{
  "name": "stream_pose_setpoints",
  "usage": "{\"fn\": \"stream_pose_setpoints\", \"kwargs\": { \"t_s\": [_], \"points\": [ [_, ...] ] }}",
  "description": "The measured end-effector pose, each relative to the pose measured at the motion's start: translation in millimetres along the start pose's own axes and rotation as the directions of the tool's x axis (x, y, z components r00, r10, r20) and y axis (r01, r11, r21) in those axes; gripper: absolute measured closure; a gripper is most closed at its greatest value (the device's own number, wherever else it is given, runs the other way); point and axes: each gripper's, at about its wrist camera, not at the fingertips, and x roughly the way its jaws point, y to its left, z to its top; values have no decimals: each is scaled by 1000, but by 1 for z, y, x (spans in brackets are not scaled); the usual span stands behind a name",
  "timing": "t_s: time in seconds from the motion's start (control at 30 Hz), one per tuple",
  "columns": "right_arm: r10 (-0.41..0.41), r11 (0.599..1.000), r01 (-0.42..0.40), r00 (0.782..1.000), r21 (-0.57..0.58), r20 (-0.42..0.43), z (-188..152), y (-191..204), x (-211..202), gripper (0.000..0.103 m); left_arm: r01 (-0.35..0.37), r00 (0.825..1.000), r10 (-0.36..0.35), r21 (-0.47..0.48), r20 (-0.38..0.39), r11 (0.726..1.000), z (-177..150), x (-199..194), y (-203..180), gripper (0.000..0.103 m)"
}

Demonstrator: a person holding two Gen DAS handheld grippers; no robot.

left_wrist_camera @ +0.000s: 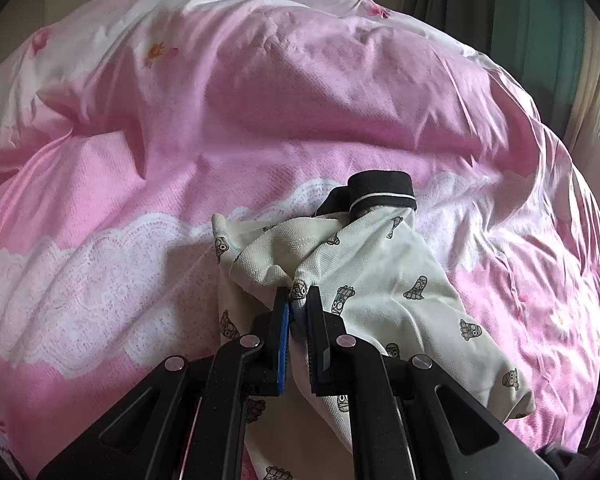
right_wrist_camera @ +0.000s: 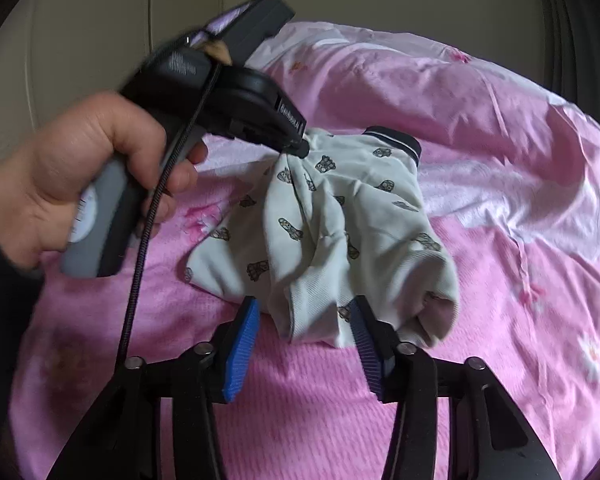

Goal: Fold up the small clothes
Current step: 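Grasp the other side edge with the left gripper and lift it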

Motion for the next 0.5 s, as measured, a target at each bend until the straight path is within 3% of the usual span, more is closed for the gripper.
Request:
{"fn": "stream_pose_setpoints", "kwargs": {
  "t_s": [0.03,0.2,0.4,0.5],
  "points": [
    [5,1000,-4,1000,23,-18,0,-2,4,94,1,1000,-1,5,-1,1000,-1,0,0,93],
    [47,993,-49,999,104,20,1,-7,2,96,19,1000,-18,47,-18,999,4,2,2,94],
    [114,985,-129,985,113,130,21,23,-14,96,29,1000,-29,138,-1,990,32,-10,4,94],
    [128,982,-141,986,127,106,34,37,6,96,55,998,-55,203,-9,978,45,-7,8,94]
  ]
}}
